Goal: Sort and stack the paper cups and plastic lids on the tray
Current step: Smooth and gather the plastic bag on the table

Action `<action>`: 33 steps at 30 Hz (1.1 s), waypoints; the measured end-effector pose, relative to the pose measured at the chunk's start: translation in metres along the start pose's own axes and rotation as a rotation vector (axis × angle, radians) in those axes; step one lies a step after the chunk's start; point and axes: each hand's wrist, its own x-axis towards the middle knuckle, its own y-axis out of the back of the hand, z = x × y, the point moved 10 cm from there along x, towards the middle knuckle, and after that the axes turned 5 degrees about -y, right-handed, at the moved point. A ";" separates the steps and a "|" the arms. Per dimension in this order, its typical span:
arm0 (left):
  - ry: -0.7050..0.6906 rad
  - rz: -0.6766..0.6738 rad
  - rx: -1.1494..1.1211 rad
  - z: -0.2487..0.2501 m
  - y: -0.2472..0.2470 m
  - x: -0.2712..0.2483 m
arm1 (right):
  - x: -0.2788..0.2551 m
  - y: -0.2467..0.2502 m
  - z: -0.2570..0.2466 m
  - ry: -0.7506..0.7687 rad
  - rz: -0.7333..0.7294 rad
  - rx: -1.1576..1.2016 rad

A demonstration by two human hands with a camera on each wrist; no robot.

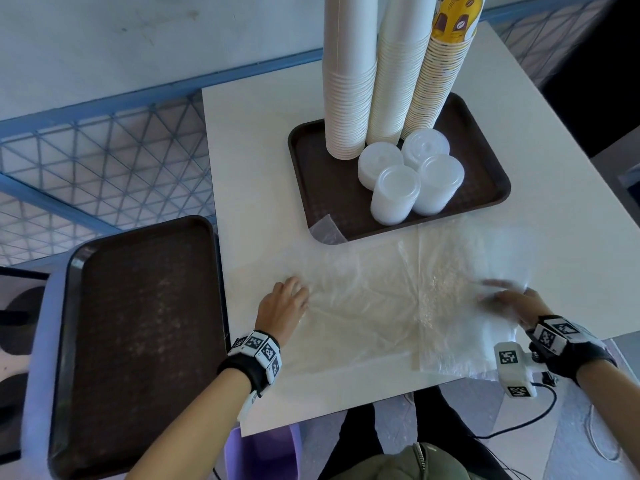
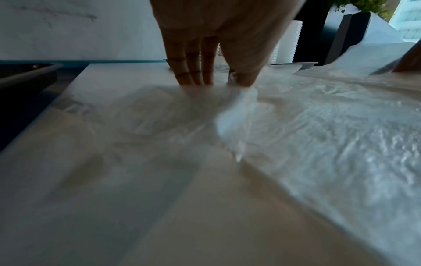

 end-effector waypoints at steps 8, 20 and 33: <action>0.254 0.081 -0.418 -0.035 0.006 0.003 | -0.004 0.000 -0.001 -0.011 0.009 -0.004; 0.235 0.252 -0.705 -0.045 0.047 -0.002 | -0.005 0.000 0.001 -0.026 0.008 -0.018; -0.396 0.113 -0.094 0.092 0.021 -0.009 | -0.006 0.001 -0.001 -0.005 0.012 -0.043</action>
